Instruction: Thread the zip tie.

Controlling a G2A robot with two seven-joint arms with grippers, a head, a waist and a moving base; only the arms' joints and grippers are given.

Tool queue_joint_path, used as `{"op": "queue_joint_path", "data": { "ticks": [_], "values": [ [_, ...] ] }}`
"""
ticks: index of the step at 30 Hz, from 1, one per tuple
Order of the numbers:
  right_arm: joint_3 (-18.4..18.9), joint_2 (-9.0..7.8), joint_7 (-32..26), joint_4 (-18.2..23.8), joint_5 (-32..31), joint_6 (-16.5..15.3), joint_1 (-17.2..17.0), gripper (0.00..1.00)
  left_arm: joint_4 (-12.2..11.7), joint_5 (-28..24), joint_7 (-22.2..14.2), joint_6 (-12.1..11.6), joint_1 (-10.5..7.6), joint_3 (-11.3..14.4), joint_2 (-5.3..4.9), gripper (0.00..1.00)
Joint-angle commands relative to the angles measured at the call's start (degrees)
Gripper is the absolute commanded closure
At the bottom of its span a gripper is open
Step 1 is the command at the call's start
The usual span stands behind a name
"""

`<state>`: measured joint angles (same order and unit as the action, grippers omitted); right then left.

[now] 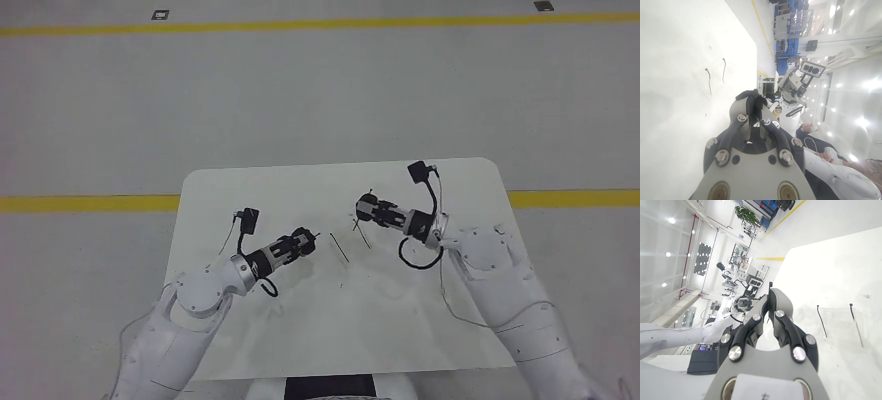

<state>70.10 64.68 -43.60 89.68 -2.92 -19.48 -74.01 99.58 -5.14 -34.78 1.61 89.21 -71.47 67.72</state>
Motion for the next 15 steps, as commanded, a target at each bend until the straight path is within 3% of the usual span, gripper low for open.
{"op": "queue_joint_path", "data": {
  "ticks": [1,13,15],
  "values": [
    [-0.82,0.06,2.79,0.46,-1.91,0.0,-0.29,1.0,-0.19,-0.12,0.45,0.37,-0.3,0.43,0.0,1.0],
    [-1.11,0.07,4.21,0.24,-3.3,0.04,-0.4,1.0,-0.21,-0.05,0.58,0.26,-0.35,0.57,0.0,1.0],
    [-1.58,0.22,6.17,2.0,-2.46,0.0,-1.15,1.0,-0.75,-0.78,2.06,-0.45,-0.04,1.16,0.09,1.0]
  ]
}}
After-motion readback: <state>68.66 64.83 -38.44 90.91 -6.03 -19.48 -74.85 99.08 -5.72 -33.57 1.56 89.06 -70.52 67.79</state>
